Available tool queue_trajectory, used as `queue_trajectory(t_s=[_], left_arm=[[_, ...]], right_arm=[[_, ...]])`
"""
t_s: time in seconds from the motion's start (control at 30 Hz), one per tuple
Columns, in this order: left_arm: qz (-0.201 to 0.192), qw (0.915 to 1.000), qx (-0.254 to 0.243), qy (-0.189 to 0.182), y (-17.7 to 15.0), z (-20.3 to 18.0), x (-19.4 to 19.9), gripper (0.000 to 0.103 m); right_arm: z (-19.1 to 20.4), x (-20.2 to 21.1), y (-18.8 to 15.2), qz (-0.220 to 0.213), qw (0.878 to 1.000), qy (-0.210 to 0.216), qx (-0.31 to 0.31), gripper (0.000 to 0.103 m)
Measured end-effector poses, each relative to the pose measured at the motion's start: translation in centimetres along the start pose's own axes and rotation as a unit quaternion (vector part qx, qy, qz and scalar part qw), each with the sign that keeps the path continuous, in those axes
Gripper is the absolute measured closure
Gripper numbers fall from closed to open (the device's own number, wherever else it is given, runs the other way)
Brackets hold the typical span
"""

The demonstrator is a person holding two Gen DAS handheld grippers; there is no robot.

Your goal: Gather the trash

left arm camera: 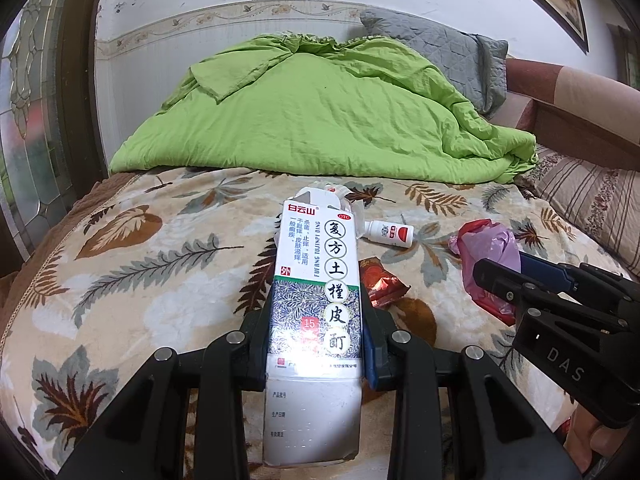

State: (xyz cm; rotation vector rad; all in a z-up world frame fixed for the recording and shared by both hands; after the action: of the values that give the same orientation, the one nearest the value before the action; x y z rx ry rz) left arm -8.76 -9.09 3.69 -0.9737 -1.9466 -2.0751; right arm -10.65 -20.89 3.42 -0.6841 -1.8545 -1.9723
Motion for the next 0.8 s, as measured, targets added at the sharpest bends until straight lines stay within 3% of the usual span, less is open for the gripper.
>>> queue_trajectory(t_s=[0.8], left_arm=[[-0.001, 1.0, 0.0, -0.002, 0.02, -0.25, 0.11, 0.071]], right_arm=[[0.01, -0.04, 0.03, 0.001, 1.0, 0.001, 0.0, 0.063]])
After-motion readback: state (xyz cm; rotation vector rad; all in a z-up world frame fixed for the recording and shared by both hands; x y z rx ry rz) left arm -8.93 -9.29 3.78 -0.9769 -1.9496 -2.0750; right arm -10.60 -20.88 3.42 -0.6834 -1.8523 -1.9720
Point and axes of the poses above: each gripper's, at about its wrist camera, not at the fingertips, and x roughly against the way its jaws point, z to its left, y to its top, the point moved 8 cm from there along -x, roughly the way its jaws point, and after that the axes turned 2 degrees about -y, right-handed, at the moved point
